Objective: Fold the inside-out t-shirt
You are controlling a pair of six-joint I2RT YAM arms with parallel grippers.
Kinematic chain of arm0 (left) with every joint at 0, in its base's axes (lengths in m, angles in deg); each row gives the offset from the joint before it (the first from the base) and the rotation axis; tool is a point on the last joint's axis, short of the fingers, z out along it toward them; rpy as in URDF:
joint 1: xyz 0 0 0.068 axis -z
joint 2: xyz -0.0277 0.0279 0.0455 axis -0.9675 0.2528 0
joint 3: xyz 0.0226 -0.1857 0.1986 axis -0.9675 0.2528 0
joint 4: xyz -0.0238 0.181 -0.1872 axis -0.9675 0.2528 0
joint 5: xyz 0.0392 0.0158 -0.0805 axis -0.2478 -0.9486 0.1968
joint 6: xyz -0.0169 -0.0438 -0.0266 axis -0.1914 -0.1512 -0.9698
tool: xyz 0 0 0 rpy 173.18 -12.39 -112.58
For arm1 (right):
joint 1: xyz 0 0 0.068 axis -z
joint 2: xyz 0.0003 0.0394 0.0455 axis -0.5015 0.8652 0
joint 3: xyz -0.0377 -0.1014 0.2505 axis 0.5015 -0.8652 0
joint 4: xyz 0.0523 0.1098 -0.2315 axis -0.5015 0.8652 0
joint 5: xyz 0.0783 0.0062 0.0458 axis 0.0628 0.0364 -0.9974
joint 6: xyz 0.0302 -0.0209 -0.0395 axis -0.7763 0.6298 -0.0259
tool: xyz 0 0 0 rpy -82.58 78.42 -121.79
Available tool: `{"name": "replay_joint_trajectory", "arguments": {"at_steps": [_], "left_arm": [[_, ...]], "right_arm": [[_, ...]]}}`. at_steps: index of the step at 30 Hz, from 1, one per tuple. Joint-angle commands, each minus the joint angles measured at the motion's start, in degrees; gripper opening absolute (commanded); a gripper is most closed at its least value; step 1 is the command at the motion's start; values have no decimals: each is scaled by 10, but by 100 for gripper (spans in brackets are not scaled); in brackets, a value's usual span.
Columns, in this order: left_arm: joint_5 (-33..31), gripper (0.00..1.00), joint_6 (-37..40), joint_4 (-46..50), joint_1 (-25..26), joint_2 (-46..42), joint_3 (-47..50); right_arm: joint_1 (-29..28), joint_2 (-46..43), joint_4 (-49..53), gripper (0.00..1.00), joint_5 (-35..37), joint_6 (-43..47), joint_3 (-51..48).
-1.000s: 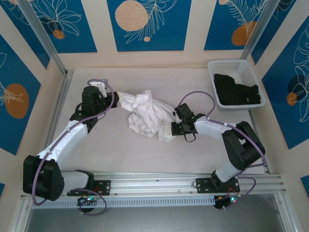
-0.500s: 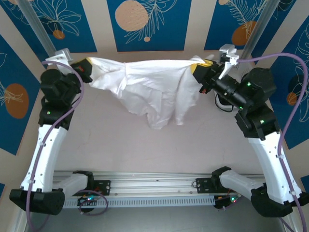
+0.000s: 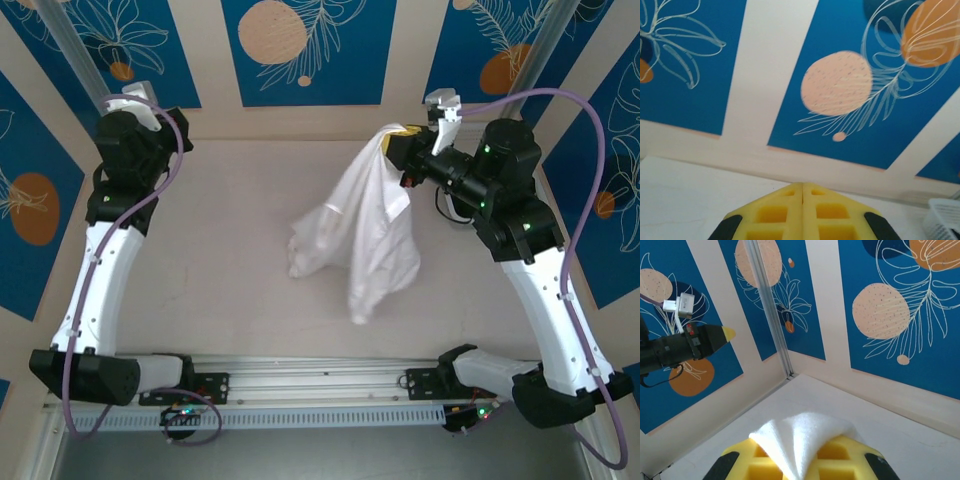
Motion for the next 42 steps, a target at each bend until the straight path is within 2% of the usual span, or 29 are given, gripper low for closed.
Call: {"name": "replay_joint_trajectory", "arguments": {"at_steps": [1,4,6,9,12,15,18,20,22,26,29,33,42], "left_arm": [[-18,0,20,7,-8,1,34],[1,0,-3,-31,-8,-20,119],[-9,7,-9,-56,-8,-41,169],[-34,18,-2,-49,-8,-67,220],[-18,30,-16,-49,-8,-96,281],[52,41,-68,-81,-5,-130,369],[120,50,-120,-121,11,-149,449],[120,56,-123,-121,41,-150,483],[92,60,-112,-108,75,-141,503],[61,67,-83,-116,150,-67,510],[41,67,-57,-116,203,20,462],[-21,60,-14,-85,249,116,385],[-94,46,2,-66,267,227,317]], "right_arm": [[-32,37,-31,0,-7,-23,-24],[-85,106,-39,0,-2,-45,-52],[-127,175,-51,1,-9,-68,-60],[-179,294,-20,16,-46,-72,-28],[-198,355,0,31,-31,-64,-16],[-182,341,-19,43,-31,-70,-66],[-175,292,-32,46,-24,-72,-147],[-173,252,-31,47,-3,-78,-206],[-172,215,-22,47,26,-88,-264],[-169,143,0,48,108,-105,-366],[-155,105,-11,49,120,-116,-409],[-150,91,-25,49,105,-120,-415],[-150,112,-39,49,89,-116,-409]]}}
